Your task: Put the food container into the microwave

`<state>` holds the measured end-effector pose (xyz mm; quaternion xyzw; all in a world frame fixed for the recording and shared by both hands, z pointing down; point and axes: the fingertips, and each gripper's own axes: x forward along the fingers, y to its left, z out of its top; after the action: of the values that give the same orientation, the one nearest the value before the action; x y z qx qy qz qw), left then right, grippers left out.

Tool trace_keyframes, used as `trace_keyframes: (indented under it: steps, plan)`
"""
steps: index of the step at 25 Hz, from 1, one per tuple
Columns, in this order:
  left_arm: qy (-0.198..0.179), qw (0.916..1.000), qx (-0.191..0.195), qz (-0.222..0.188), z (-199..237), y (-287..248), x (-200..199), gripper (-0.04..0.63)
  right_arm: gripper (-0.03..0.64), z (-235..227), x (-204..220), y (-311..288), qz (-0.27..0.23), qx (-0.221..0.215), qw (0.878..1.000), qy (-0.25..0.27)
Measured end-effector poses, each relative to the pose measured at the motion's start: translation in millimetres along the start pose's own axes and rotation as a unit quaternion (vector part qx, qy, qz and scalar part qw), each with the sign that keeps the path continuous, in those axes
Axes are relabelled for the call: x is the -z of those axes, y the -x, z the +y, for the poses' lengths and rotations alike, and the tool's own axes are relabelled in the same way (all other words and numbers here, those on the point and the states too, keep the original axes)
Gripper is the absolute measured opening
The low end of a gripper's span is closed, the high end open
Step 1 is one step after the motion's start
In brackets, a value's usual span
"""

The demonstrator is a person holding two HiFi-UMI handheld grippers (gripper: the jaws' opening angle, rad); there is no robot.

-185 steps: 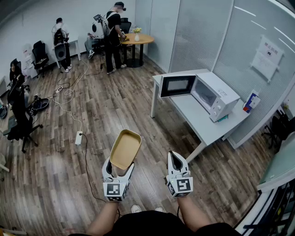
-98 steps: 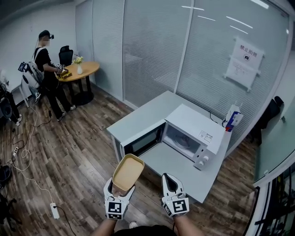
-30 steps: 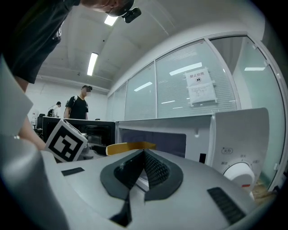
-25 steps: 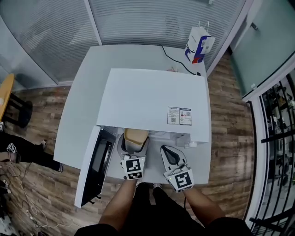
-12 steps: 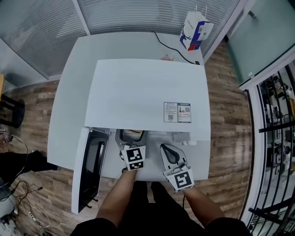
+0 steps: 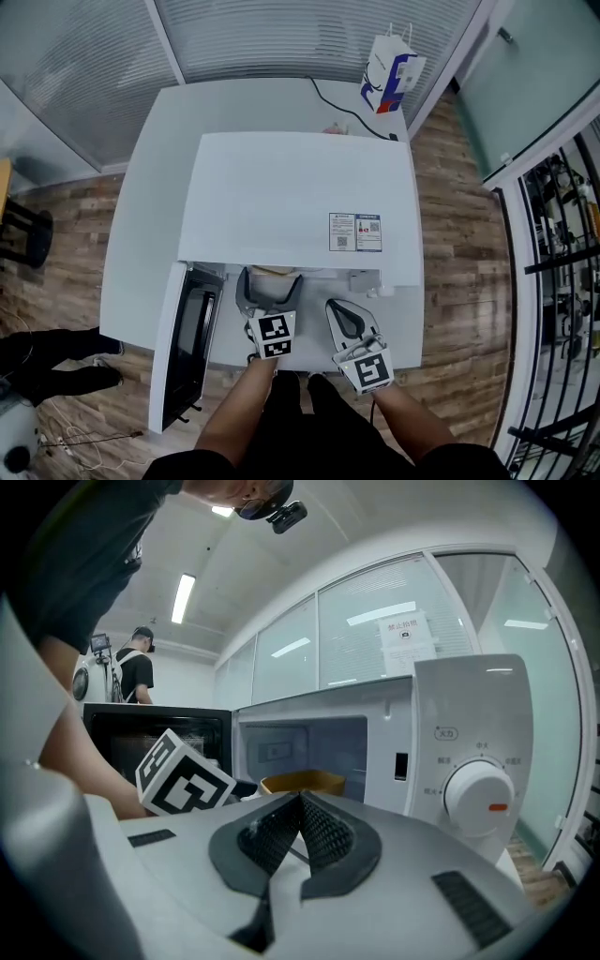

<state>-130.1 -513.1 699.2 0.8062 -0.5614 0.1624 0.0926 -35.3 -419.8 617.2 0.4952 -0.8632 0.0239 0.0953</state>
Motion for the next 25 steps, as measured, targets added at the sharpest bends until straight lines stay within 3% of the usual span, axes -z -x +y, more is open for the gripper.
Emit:
trace_keyframes:
  steps: [7,13,18,21,25]
  plan:
    - [-0.002,0.9983,0.016,-0.056,-9,62,-52,0.495,0.006,5,-35,5,-0.029,-0.029,0.999,0.035]
    - [-0.016,0.9941,0.016,-0.106,-6,101,-97,0.265,0.006,-9,-85,5,-0.077,0.013,0.997,0.013]
    - [-0.021,0.9938,0.013,-0.109,-1,120,-109,0.163,0.006,-8,-119,12,-0.105,0.018,0.994,-0.012]
    - [-0.021,0.9928,0.013,-0.117,6,127,-118,0.022,0.006,-4,-141,11,-0.13,0.016,0.991,-0.007]
    - [-0.017,0.9918,0.026,-0.124,7,135,-127,0.005,0.006,6,-154,9,-0.145,0.005,0.989,0.008]
